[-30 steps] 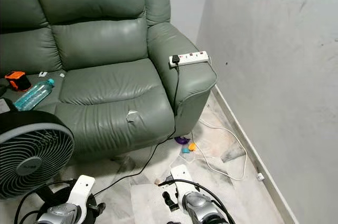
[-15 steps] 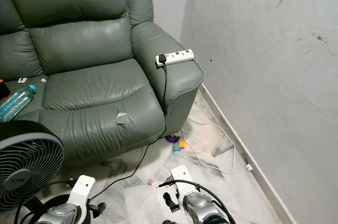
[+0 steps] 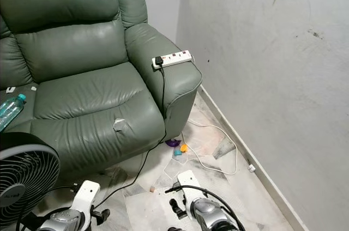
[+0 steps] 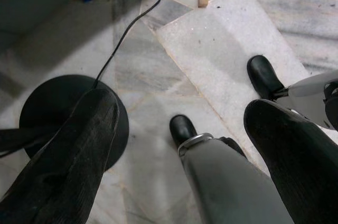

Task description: Hang keys on a hook

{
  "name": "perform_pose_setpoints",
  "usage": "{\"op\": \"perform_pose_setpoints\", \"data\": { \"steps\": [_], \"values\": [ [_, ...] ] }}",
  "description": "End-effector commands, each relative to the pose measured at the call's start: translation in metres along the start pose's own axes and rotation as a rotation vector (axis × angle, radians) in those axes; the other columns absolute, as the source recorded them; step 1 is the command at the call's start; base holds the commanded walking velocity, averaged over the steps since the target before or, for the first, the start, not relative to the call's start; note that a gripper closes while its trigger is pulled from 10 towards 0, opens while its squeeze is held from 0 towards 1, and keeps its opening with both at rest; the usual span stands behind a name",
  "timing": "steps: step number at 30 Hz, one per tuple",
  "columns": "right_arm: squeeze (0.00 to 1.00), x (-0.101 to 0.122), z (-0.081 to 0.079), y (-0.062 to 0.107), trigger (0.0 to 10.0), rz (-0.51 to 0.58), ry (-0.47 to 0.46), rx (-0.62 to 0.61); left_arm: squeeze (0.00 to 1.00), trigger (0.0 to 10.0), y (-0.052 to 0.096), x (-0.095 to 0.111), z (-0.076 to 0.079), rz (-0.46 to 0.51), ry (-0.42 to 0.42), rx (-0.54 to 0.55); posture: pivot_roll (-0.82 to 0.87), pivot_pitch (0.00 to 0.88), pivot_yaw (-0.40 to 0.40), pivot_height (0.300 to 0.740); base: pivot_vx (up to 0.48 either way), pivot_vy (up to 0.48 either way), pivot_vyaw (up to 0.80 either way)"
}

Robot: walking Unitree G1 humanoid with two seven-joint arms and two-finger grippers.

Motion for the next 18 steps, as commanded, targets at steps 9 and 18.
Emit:
{"op": "perform_pose_setpoints", "data": {
  "steps": [9, 18],
  "values": [
    [0.00, -0.0022, -0.0010, 0.0000, 10.0, -0.005, -0.001, 0.001, 0.00, 10.0, 0.0006, -0.0046, -0.0025, -0.013, -0.010, 0.020, 0.06, 0.104, -0.048, 0.740, 0.000, 0.000, -0.76],
    [0.00, -0.0013, -0.0010, -0.0001, 10.0, -0.004, -0.010, -0.001, 0.00, 10.0, 0.0009, -0.0021, -0.0051, 0.006, -0.008, 0.037, 0.06, 0.107, -0.050, 0.740, 0.000, 0.000, -0.76]
  ]
}}
Point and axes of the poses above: a point about 5 cm out from each wrist's last joint towards the gripper, its own y axis pointing back from the gripper into the wrist, its own x axis along the axis of the wrist's last joint, z = x × y, the point moved 4 cm from there along -y, pointing out of the wrist towards the gripper, and after that the axes turned 6 degrees about -y, right-handed, at the moved point
